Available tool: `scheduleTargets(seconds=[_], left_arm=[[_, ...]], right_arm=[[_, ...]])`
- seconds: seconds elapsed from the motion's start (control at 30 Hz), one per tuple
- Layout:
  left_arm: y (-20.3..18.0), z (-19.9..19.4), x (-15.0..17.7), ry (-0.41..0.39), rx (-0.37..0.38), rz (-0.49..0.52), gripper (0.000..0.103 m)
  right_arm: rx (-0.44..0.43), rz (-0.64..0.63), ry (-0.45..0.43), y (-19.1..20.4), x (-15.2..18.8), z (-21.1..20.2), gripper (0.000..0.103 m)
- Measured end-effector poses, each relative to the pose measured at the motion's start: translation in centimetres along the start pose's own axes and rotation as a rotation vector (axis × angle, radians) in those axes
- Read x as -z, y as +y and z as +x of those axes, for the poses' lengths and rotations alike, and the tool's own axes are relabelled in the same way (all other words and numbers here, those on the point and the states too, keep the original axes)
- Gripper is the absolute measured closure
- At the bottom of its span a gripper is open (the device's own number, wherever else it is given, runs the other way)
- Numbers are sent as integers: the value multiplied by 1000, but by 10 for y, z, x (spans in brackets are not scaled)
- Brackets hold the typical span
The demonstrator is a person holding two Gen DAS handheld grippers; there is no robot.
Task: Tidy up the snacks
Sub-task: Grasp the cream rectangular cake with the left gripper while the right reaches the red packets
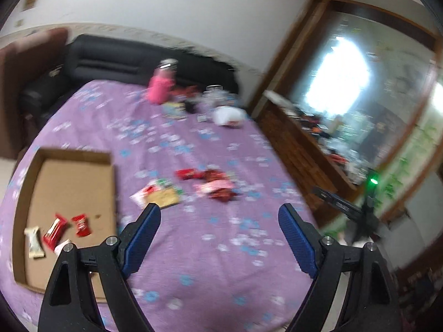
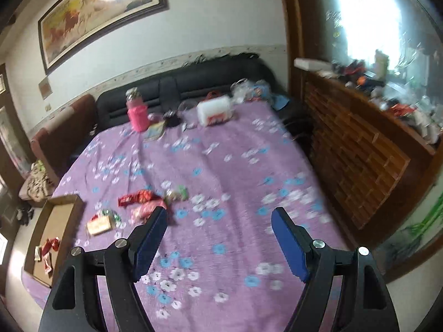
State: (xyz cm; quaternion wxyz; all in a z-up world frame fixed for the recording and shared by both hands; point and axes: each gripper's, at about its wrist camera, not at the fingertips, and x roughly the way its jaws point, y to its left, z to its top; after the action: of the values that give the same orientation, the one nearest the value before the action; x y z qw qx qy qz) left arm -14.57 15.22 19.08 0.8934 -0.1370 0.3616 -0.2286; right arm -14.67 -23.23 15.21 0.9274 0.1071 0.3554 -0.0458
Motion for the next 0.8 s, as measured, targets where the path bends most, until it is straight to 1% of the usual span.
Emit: scheduleTargets(seconds=[0.1,0.13,0.2,0.3,0.33,0.37,0.43,0.47,0.5,0.57,0.7,0.8], left_arm=[[27,23,10,6,-95,-52,17],[37,27,12,8,-109,-66,17],[48,40,21,19,-117,-93,17],[58,56,26,47,-119,-113,17],[59,61,26,61,-121,-109,17],[59,69,25,74,-126,-97,17],[54,84,19,95,-126,-58,24],[51,94,15,110,-122,-30,24],[47,105,10,127,-126,1,24],[43,132,4,177,-155,69,24],[39,193,-5,279,-182,200,24],[43,229,-4,352,-203,264,24]], right_arm=[[-81,22,62,7,12,40,22],[-99,17,76,12,13,52,22],[-136,15,104,21,14,73,22],[-213,19,176,38,15,114,22],[-239,5,199,45,15,129,25],[-252,-7,217,52,14,138,31],[-270,0,251,62,12,156,36],[-286,15,252,64,11,161,36],[-292,28,246,66,9,166,36],[-289,38,216,69,4,171,36],[-357,114,157,63,-5,177,36],[-378,142,120,56,-4,182,36]])
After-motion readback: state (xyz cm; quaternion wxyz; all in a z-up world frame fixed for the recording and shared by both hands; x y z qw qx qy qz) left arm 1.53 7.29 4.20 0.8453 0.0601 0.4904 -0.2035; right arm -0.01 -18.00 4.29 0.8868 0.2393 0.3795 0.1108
